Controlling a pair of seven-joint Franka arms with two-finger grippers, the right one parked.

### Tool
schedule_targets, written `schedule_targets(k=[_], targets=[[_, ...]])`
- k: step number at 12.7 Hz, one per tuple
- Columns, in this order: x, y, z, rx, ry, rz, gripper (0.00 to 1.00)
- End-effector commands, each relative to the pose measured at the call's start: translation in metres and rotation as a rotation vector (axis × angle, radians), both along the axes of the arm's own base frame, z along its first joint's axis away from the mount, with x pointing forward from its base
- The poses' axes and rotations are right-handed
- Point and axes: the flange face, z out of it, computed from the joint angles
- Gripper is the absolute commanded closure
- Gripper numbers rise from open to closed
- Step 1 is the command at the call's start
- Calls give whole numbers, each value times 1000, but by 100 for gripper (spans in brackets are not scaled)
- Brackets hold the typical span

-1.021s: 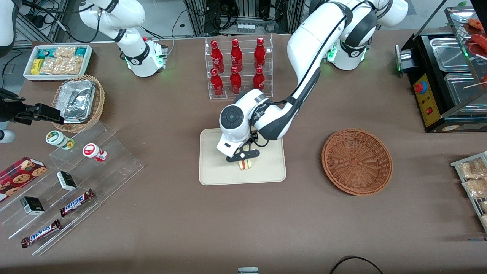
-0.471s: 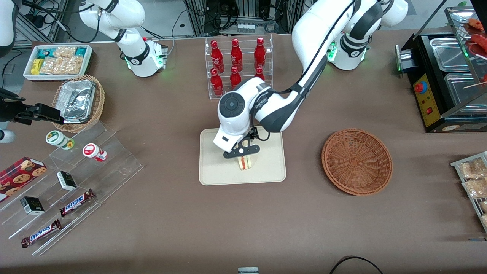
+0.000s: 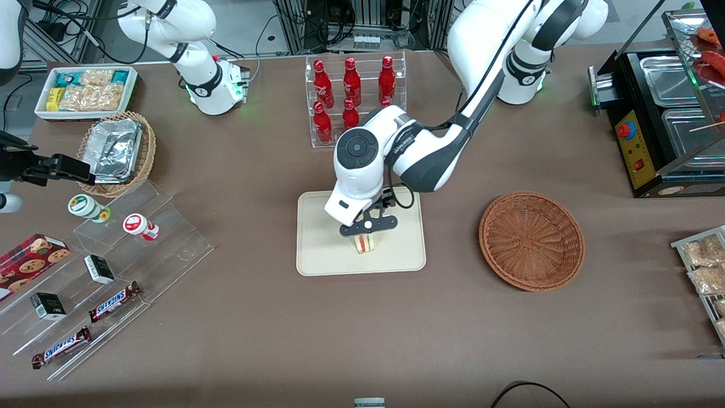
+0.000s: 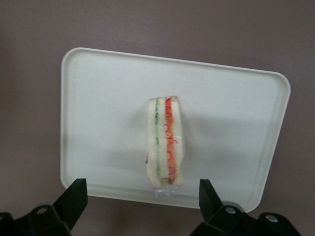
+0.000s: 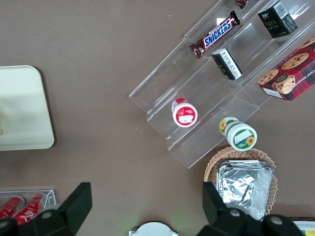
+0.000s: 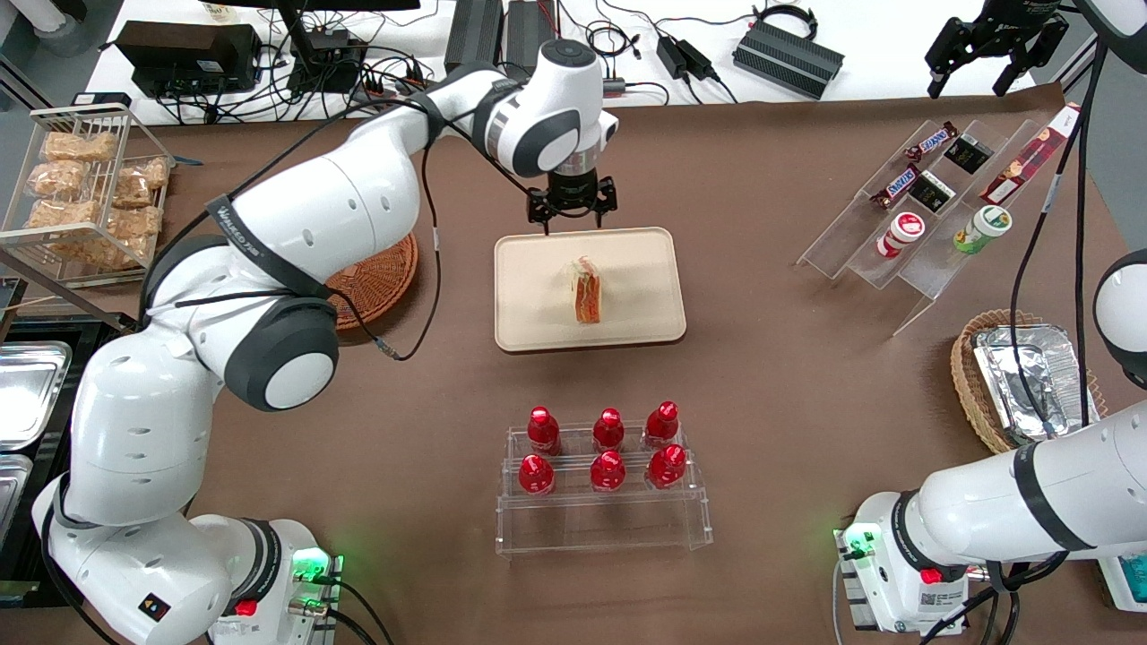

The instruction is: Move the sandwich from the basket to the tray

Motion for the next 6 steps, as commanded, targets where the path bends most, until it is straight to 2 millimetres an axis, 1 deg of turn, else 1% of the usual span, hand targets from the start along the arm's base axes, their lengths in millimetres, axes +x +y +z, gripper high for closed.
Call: schedule_targets(k=[1,2,4,5,6], targets=[[21,49,29,22,25,-17,0],[18,61,40,21,32,-79,0],[29,113,59,16,38,-96,0],[31,129,70,5,38,-121,0],[36,150,78,2,39,-134,0]])
